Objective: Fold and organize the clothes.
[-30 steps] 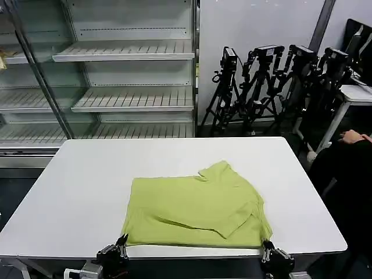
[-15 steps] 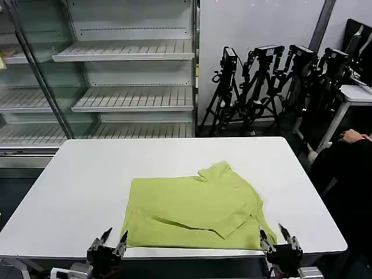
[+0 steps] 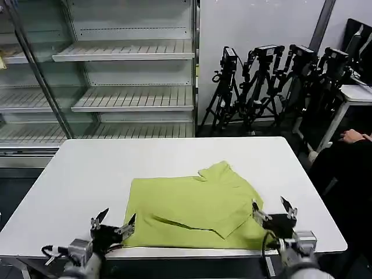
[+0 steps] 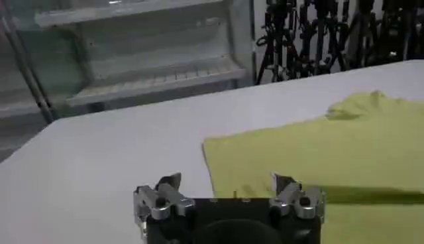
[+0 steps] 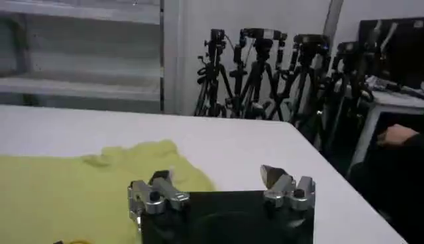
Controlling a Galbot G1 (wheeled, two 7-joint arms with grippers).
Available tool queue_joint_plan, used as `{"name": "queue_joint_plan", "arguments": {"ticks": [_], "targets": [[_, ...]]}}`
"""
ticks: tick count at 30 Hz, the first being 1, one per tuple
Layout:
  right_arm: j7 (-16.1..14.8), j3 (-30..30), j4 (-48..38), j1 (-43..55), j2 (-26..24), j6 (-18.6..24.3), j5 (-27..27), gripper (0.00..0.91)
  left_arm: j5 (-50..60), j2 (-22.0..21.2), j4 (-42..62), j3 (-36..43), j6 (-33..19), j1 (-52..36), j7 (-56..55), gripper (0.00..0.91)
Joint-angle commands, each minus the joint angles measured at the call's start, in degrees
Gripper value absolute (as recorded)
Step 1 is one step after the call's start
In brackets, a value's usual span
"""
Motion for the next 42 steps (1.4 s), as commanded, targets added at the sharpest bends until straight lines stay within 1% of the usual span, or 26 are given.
{"name": "queue_joint_plan", "arguments": {"ticks": [1, 5, 8, 17, 25, 29, 33, 34, 35, 36, 37, 38, 39, 40, 41, 42], "targets": [[1.5, -8.98, -16.85, 21.45, -0.55, -1.32, 6.13, 0.907, -5.27, 3.81, 10.3, 5.19, 0.06, -14.86, -1.65, 0.907], [1.51, -12.38, -21.97, 28.05, 0.12, -1.37, 6.88, 0.907, -10.53, 5.12, 15.12, 8.61, 0.17, -21.09, -3.78, 0.907], [1.85, -14.5, -25.61, 31.38, 1.02, -1.32, 7.82, 0.907, -13.7, 4.98, 17.78, 10.76, 0.27, -24.41, -5.18, 0.907], [3.33, -19.09, -36.17, 37.06, 4.08, -1.34, 8.26, 0.907, -14.17, 3.13, 25.21, 17.16, 0.28, -33.22, -5.82, 0.907], [3.85, -21.37, -41.93, 39.98, 6.0, -1.38, 8.39, 0.907, -14.45, 2.12, 31.57, 20.59, 0.23, -37.9, -5.87, 0.907], [4.25, -21.6, -45.34, 41.74, 7.35, -1.43, 9.93, 0.907, -14.86, 1.93, 33.43, 21.5, 0.23, -39.24, -5.79, 0.907], [4.06, -22.19, -46.32, 42.04, 7.76, -1.46, 10.04, 0.907, -15.16, 1.75, 35.24, 22.2, 0.23, -40.38, -5.7, 0.897], [4.02, -22.29, -46.13, 41.93, 7.84, -1.48, 10.09, 0.907, -15.28, 1.73, 35.88, 22.34, 0.23, -40.57, -5.69, 0.786], [4.08, -22.26, -46.14, 41.88, 8.0, -1.51, 10.69, 0.907, -15.53, 1.72, 36.17, 22.54, 0.24, -40.73, -5.74, 0.302], [4.18, -22.25, -46.24, 41.91, 8.06, -1.51, 10.94, 0.907, -15.8, 1.76, 36.57, 22.65, 0.25, -40.88, -5.73, 0.181], [4.34, -22.17, -46.51, 42.03, 8.2, -1.49, 11.22, 0.816, -16.09, 1.82, 36.65, 22.75, 0.25, -40.9, -5.74, 0.071], [4.5, -22.13, -46.8, 42.13, 8.35, -1.48, 11.47, 0.736, -16.28, 1.85, 36.7, 22.78, 0.24, -40.86, -5.78, 0.05], [4.5, -22.13, -46.84, 42.13, 8.36, -1.49, 11.47, 0.212, -16.6, 1.91, 36.62, 22.83, 0.25, -40.66, -5.78, 0.03], [4.48, -22.13, -46.73, 42.08, 8.36, -1.48, 11.57, 0.06, -16.68, 2.0, 36.53, 22.9, 0.26, -40.53, -5.76, 0.03], [4.64, -22.18, -46.41, 41.86, 8.29, -1.48, 12.26, 0.0, -16.71, 2.13, 36.32, 23.01, 0.27, -40.22, -5.62, 0.03], [4.7, -22.27, -46.09, 41.61, 8.24, -1.49, 12.45, 0.0, -16.65, 2.34, 36.09, 23.18, 0.28, -39.87, -5.23, 0.03]]}}
